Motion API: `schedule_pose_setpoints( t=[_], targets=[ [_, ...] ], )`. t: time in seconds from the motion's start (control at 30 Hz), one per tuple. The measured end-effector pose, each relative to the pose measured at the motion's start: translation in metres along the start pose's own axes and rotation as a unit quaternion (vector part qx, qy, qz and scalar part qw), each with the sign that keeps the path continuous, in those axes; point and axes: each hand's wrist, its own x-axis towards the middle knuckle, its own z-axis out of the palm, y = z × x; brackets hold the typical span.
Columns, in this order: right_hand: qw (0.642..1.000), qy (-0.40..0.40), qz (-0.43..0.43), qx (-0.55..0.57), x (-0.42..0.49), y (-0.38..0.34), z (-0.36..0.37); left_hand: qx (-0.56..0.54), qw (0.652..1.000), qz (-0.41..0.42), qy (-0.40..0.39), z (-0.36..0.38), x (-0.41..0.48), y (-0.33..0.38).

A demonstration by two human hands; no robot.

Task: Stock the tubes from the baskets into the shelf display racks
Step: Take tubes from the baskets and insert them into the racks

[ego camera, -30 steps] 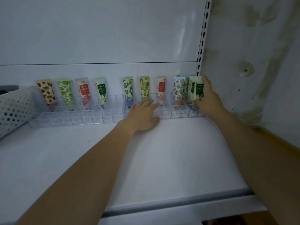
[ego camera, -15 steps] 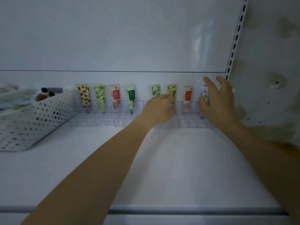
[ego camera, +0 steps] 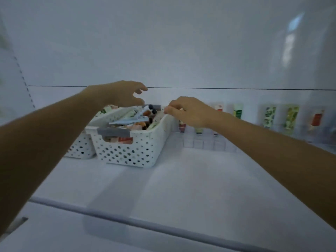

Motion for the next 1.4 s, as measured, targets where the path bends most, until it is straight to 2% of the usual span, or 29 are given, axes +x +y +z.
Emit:
schedule_pose_setpoints(
  t=[0.13,0.27,0.37,0.53,0.63,0.83,0.97,1.07,1.2,1.27,1.4],
  targets=[
    [0.996,-0.044,0.027,0.078,0.031,-0.020,0.016,-0.003,1.000,0.021,-0.021,0.018,-0.004,-0.051],
    [0.983,-0.098,0.057,0.145,0.042,-0.024,0.018,-0.003,0.996,0.078,-0.046,0.020,0.015,-0.063],
    [0.983,-0.108,0.072,0.130,0.048,-0.022,0.015,0.001,0.992,0.110,-0.059,0.023,0.034,-0.058],
    [0.988,-0.082,0.086,0.102,0.064,-0.026,0.019,0.018,0.988,0.131,-0.081,0.041,0.055,-0.049],
    [0.984,-0.124,0.077,0.101,0.074,-0.028,0.027,0.007,0.989,0.137,-0.053,0.045,0.061,-0.049],
    [0.973,-0.167,0.080,0.138,0.085,-0.028,0.033,-0.115,0.988,0.096,0.026,0.043,0.065,-0.057],
    [0.965,-0.134,0.089,0.207,0.081,-0.024,0.032,-0.186,0.980,0.053,0.047,0.036,0.065,-0.057],
    [0.956,-0.069,0.089,0.272,0.075,-0.020,0.027,-0.279,0.959,0.030,0.040,0.033,0.060,-0.053],
    [0.905,0.027,0.135,0.402,0.064,-0.011,0.007,-0.349,0.935,0.003,0.060,0.030,0.050,-0.047],
    [0.871,0.077,0.161,0.458,0.054,-0.003,-0.002,-0.431,0.900,-0.024,0.053,0.026,0.047,-0.046],
    [0.768,0.139,0.215,0.587,0.023,0.022,-0.012,-0.562,0.824,-0.068,0.013,0.011,0.041,-0.035]
  ],
)
